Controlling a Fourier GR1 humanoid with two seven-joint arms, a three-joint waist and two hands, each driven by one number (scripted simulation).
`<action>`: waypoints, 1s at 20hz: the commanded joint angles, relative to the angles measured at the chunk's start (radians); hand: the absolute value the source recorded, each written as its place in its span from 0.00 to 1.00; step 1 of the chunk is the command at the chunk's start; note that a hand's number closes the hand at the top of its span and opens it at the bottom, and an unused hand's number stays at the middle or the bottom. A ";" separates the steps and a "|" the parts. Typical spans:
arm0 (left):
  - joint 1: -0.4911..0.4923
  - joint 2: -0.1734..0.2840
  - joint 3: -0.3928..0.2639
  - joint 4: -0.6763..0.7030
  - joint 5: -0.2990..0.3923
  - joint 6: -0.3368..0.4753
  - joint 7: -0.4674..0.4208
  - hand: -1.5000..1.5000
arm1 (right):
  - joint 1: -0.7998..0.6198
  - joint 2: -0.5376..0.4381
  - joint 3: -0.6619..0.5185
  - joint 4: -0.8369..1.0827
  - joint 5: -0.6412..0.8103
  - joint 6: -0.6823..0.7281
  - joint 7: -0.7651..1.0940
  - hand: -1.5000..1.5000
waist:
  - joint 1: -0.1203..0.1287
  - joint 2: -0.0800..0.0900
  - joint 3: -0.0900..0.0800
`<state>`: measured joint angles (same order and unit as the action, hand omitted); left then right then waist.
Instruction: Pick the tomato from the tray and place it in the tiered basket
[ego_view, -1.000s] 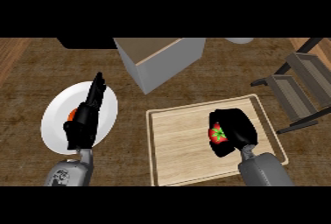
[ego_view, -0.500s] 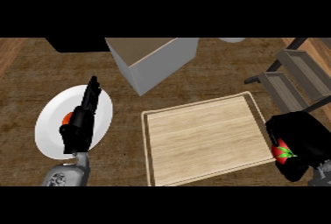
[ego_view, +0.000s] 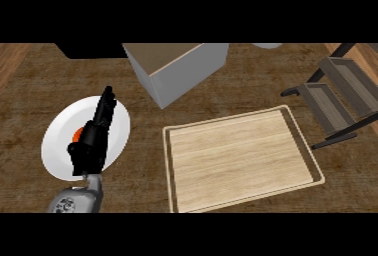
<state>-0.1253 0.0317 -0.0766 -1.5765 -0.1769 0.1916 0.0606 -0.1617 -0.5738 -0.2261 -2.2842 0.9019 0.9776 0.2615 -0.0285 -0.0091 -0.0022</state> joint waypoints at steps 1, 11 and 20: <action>-0.036 0.008 0.015 0.030 -0.001 -0.002 0.002 0.50 | -0.168 -0.028 -0.229 -0.049 -0.142 0.152 0.041 1.00 | 0.005 0.001 -0.001; 0.039 0.002 -0.016 -0.018 0.010 -0.023 -0.010 0.50 | -0.621 -0.214 -0.469 0.220 -0.401 0.431 0.210 1.00 | 0.021 -0.004 -0.003; -0.005 0.005 0.006 0.017 0.021 -0.029 -0.015 0.50 | -0.984 -0.160 -0.409 0.592 -0.460 0.363 0.465 1.00 | 0.031 0.001 -0.002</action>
<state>-0.1336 0.0330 -0.0781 -1.5666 -0.1680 0.1735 0.0563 -0.9876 -0.7275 -0.6688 -1.8206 0.4672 1.2698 0.6069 -0.0017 -0.0110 -0.0053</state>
